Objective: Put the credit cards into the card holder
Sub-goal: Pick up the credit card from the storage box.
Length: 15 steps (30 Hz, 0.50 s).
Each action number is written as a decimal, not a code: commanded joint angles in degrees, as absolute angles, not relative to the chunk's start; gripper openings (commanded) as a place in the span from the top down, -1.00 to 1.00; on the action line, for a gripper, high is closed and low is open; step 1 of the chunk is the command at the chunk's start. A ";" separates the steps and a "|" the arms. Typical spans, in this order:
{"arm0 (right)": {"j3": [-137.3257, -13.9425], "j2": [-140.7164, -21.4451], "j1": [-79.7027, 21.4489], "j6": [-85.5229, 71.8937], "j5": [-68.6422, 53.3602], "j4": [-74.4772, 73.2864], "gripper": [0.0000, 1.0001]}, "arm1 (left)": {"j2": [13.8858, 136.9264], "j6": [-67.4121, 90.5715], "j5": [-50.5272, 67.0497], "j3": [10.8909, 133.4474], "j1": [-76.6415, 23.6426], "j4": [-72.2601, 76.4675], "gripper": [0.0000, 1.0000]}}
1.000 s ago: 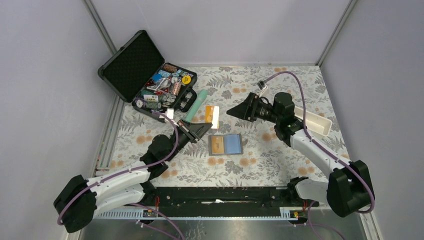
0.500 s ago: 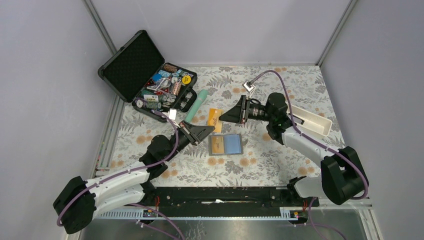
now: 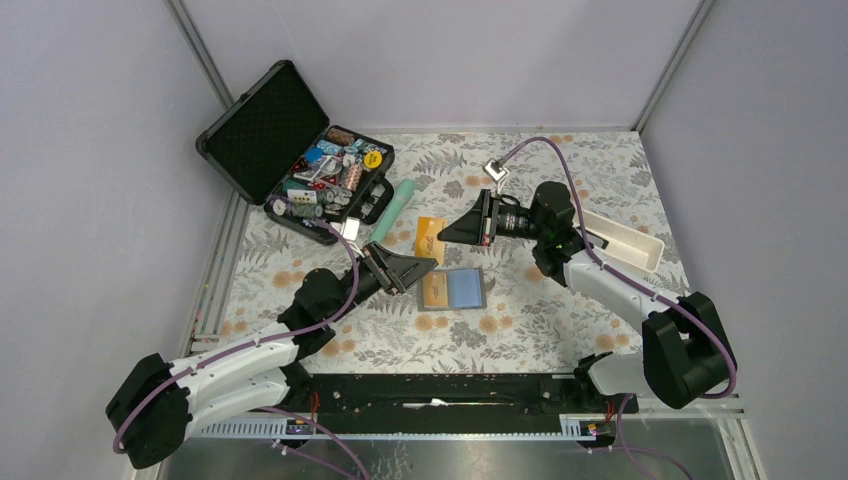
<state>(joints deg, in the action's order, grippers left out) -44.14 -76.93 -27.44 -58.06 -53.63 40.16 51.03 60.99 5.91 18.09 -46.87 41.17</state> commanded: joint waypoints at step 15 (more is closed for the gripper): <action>-50.41 -76.87 -27.77 -46.33 -65.24 26.49 1.00 | 50.52 59.23 13.67 22.60 -43.59 40.40 0.39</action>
